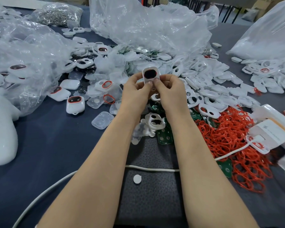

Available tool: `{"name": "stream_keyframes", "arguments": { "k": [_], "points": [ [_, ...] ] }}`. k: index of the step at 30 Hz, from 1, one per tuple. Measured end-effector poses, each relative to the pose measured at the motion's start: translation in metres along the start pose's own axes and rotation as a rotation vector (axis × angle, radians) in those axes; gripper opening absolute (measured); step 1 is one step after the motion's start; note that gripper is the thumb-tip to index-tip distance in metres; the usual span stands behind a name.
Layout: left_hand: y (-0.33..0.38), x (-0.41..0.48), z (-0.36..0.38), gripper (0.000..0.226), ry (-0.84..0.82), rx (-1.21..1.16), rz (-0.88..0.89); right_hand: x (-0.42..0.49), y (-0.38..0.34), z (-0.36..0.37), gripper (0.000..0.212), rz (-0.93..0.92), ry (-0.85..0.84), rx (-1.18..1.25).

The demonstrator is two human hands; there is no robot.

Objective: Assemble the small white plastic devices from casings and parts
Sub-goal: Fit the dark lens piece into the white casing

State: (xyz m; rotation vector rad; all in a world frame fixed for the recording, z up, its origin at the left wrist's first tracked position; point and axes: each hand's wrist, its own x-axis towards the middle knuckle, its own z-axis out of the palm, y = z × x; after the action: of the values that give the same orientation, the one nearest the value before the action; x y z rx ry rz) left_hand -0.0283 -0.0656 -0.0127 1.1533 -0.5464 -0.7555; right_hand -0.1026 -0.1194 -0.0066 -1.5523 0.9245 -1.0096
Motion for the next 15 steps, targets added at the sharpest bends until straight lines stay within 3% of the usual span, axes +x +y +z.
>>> {"name": "stream_keyframes", "arguments": {
  "k": [7, 10, 15],
  "points": [
    [0.0084, -0.0030, 0.0010, 0.013, -0.056, -0.170, -0.036, 0.0011, -0.0048, -0.0091, 0.019, 0.147, -0.168, 0.393],
    [0.0086, -0.0036, 0.0001, 0.013, -0.048, -0.130, -0.040, 0.0005, -0.0052, -0.0098, 0.024, 0.143, -0.197, 0.409],
    [0.0091, -0.0038, 0.0000, 0.014, -0.041, -0.068, -0.017, 0.0009, -0.0034, -0.0083, 0.008, 0.100, -0.156, 0.342]
  ]
}}
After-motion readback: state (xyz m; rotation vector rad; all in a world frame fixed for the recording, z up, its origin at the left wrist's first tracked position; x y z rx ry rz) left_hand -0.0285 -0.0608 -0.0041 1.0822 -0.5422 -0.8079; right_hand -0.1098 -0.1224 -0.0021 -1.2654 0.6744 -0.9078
